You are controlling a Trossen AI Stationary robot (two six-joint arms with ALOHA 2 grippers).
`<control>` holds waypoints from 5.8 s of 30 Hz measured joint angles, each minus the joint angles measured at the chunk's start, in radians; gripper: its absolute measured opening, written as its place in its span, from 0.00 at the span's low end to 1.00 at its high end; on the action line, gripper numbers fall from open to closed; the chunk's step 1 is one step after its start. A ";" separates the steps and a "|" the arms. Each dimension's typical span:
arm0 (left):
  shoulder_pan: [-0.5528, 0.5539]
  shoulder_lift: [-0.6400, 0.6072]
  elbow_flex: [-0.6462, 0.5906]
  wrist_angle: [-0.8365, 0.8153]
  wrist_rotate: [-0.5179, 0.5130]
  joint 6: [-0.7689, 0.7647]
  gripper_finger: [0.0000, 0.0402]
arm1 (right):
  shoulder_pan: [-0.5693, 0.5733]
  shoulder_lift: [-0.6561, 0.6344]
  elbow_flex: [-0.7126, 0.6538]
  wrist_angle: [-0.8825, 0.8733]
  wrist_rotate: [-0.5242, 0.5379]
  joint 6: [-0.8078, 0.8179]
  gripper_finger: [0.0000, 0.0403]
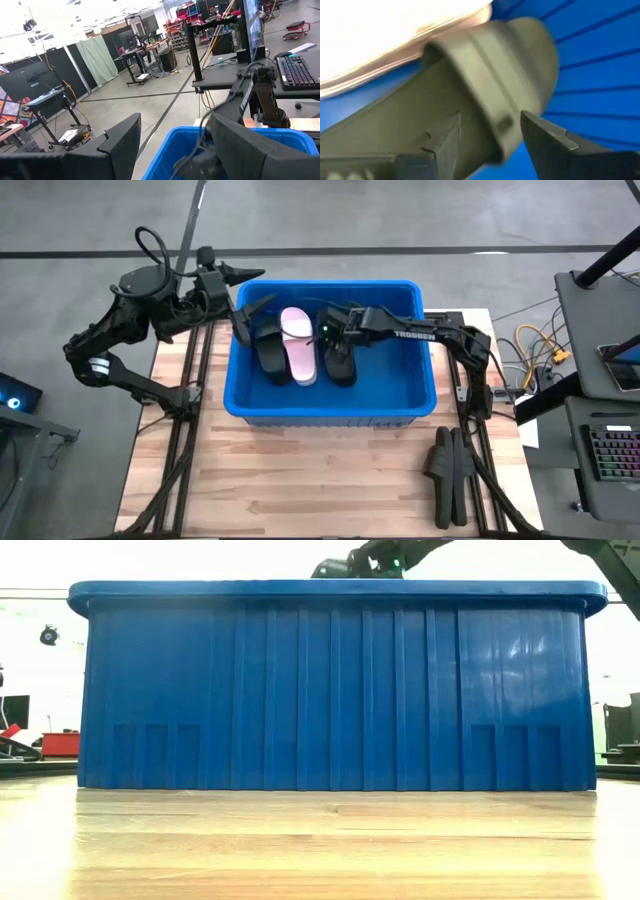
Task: Pick and place slides into bin
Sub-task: Put the left black slide into the bin
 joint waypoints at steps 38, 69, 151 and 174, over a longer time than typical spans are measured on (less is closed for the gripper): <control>0.000 0.120 0.001 0.065 -0.006 0.001 0.56 | 1.021 -0.445 0.059 -0.640 -0.220 0.732 0.47; 0.000 0.101 0.001 -0.048 0.002 0.007 0.56 | 1.041 0.010 -0.113 -0.728 -0.479 0.678 0.47; 0.000 0.064 0.003 0.010 -0.009 0.051 0.56 | 0.344 -0.581 -0.008 -0.357 0.142 -0.329 0.03; 0.000 0.084 0.001 0.071 -0.085 0.002 0.56 | -0.245 -0.761 -0.838 0.576 -0.459 -0.884 0.03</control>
